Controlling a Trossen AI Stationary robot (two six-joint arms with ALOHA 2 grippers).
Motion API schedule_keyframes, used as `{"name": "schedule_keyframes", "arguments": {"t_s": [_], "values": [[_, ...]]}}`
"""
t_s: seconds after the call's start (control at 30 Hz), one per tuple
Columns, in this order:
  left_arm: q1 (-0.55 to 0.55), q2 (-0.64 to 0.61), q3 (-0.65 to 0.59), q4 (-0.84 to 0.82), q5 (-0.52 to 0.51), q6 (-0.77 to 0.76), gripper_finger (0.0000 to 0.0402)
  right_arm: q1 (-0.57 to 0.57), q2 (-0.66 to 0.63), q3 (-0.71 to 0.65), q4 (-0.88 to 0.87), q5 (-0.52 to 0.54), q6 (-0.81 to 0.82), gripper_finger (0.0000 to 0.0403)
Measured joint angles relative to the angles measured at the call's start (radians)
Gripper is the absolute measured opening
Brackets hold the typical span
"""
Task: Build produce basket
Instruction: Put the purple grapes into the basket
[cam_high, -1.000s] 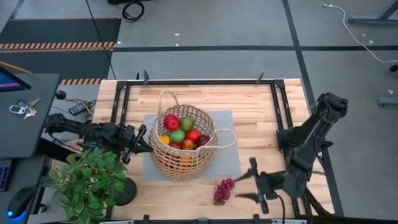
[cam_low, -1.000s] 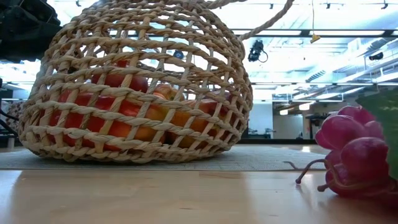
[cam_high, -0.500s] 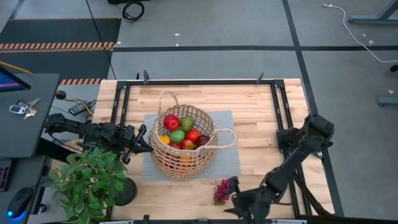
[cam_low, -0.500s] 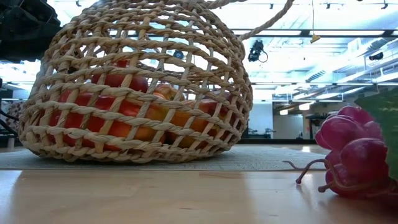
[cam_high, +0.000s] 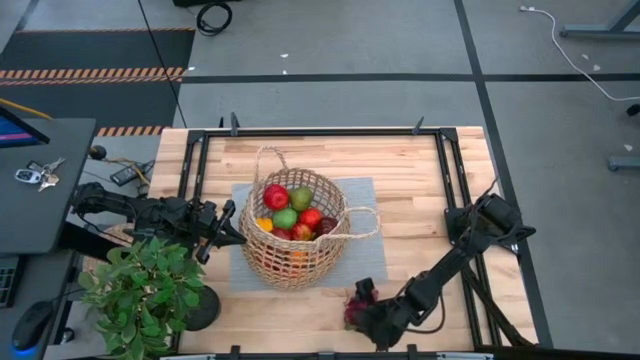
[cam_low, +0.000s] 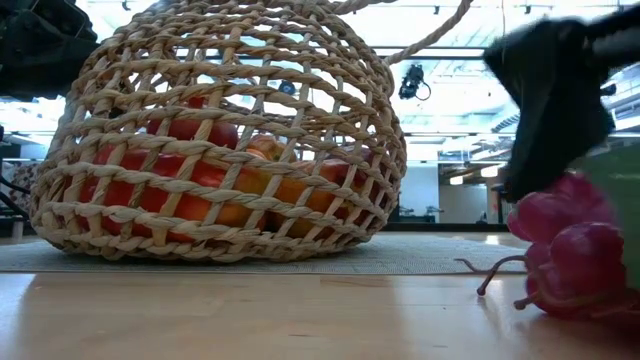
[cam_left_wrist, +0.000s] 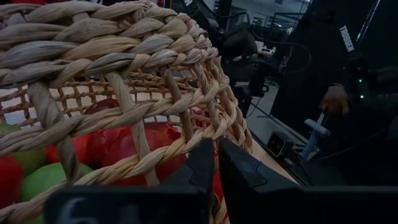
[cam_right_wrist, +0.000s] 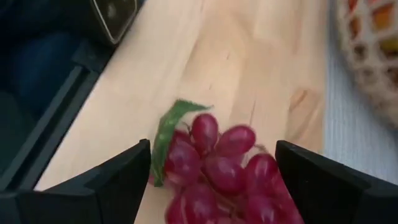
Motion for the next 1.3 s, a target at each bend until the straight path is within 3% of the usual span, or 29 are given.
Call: {"name": "schedule_keyframes", "arguments": {"t_s": [0.23,0.63,1.13,1.3], "values": [[0.000,0.000,0.000,0.002,0.000,0.000,0.0034,-0.043,0.009,0.003,-0.110,-0.046,0.066,0.0348],[0.000,0.000,0.000,0.003,0.000,0.000,0.0035,-0.077,-0.009,0.009,-0.110,-0.140,0.106,0.0348],[0.000,0.000,0.000,0.003,0.000,0.000,0.0035,-0.106,-0.072,0.031,-0.229,-0.272,-0.121,0.0348],[0.000,0.000,0.000,0.003,0.000,0.000,0.0033,-0.112,-0.072,-0.014,-0.243,-0.251,-0.128,0.0348]]}}
